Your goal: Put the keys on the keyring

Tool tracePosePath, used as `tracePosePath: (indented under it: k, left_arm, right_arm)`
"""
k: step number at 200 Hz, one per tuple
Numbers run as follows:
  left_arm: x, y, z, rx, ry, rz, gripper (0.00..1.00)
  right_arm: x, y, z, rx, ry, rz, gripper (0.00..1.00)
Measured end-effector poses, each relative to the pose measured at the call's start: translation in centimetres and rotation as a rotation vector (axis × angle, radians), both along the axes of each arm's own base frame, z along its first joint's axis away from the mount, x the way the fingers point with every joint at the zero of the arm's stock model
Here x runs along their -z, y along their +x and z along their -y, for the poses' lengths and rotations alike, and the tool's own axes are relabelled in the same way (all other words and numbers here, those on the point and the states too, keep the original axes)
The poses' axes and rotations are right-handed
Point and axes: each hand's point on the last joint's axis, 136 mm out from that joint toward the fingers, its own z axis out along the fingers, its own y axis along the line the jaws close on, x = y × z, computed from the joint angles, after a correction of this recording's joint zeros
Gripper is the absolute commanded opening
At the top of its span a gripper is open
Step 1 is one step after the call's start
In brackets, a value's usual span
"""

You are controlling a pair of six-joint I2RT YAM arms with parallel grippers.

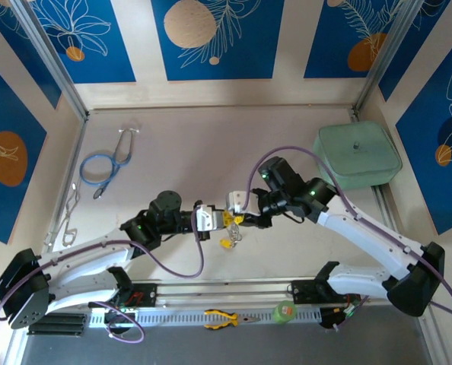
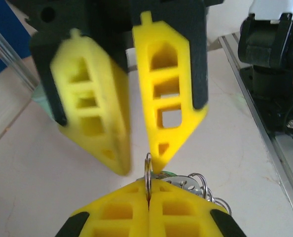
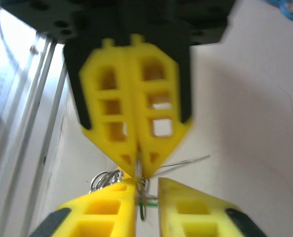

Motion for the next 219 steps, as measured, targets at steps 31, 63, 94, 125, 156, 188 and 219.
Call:
tracePosePath:
  k: [31,63,94,125,156,188,219]
  left_arm:
    - [-0.7,-0.3,0.1,0.010,-0.056,-0.003,0.00]
    - [-1.4,-0.6,0.1,0.020,-0.119,-0.022,0.00]
    - [-1.9,-0.7,0.4,0.031,-0.161,-0.048,0.00]
    - [-2.2,-0.9,0.7,0.045,-0.186,-0.068,0.00]
    - [-2.5,-0.9,0.8,0.051,-0.201,-0.078,0.00]
    - [-2.3,-0.9,0.8,0.047,-0.203,-0.099,0.00]
    - [-2.3,-0.9,0.7,0.046,-0.207,-0.107,0.00]
  right_arm:
    - [-2.1,0.2,1.2,0.048,0.175,-0.041,0.29]
    - [-2.2,-0.8,0.8,0.004,0.235,-0.093,0.29]
    - [-2.1,-1.3,0.6,-0.022,0.253,-0.115,0.29]
    - [-2.2,-1.2,0.4,-0.026,0.262,-0.111,0.20]
    - [-2.2,-1.3,0.2,-0.038,0.266,-0.113,0.07]
    - [-2.1,-1.2,0.2,-0.038,0.264,-0.118,0.05]
    - [-2.1,-1.3,0.1,-0.042,0.263,-0.119,0.00]
